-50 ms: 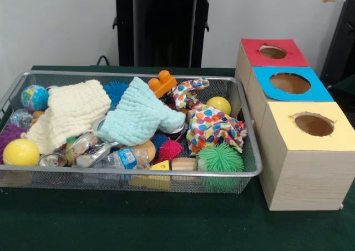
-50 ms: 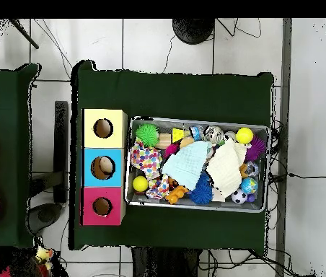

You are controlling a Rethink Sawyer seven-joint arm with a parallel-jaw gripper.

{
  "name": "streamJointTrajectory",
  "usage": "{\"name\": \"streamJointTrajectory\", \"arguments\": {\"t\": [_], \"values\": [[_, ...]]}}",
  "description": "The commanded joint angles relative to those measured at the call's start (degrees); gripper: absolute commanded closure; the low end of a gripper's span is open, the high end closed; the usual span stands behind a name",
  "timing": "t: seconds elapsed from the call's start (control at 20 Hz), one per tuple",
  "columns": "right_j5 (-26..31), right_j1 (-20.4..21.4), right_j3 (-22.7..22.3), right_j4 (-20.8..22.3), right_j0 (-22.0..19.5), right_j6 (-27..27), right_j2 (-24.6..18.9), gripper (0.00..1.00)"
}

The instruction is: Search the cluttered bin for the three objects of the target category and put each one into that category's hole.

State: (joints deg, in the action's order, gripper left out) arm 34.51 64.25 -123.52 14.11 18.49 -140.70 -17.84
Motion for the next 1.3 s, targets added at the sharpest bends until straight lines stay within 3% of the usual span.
{"name": "streamJointTrajectory", "arguments": {"t": [0.05,0.25,0.7,1.3], "values": [[-3.91,-9.58,-0.78,8.89,-1.00,3.78,-0.62,1.00],[-6.03,-13.47,0.58,12.21,-0.66,2.30,0.30,1.00],[-8.85,-16.02,1.54,15.06,-0.23,-0.37,0.74,1.00],[-9.11,-14.21,1.20,15.46,-0.62,-1.13,2.08,1.00]]}}
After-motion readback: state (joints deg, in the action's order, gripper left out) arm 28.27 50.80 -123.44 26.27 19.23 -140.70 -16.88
